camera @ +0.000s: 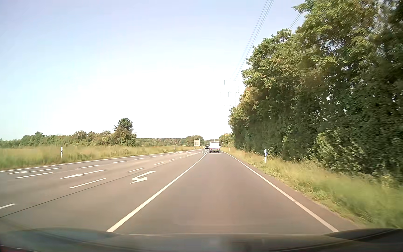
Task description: Follow the waypoints while adhering to traffic rules and regulations
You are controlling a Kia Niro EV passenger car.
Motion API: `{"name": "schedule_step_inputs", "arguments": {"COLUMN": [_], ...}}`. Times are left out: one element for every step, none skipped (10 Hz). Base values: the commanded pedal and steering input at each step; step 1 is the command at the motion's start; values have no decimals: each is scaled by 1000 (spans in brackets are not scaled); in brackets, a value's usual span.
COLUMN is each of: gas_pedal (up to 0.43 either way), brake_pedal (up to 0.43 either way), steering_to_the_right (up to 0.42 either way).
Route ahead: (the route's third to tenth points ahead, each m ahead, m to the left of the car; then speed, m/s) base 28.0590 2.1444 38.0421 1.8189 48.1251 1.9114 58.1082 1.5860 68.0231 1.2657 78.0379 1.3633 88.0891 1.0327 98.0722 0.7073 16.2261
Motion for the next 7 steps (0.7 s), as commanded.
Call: {"name": "schedule_step_inputs", "arguments": {"gas_pedal": [197, 197, 189, 189, 189, 189, 189], "brake_pedal": [30, 30, 30, 30, 30, 30, 30], "steering_to_the_right": [0, 0, -1, 0, 0, 0, 0]}}
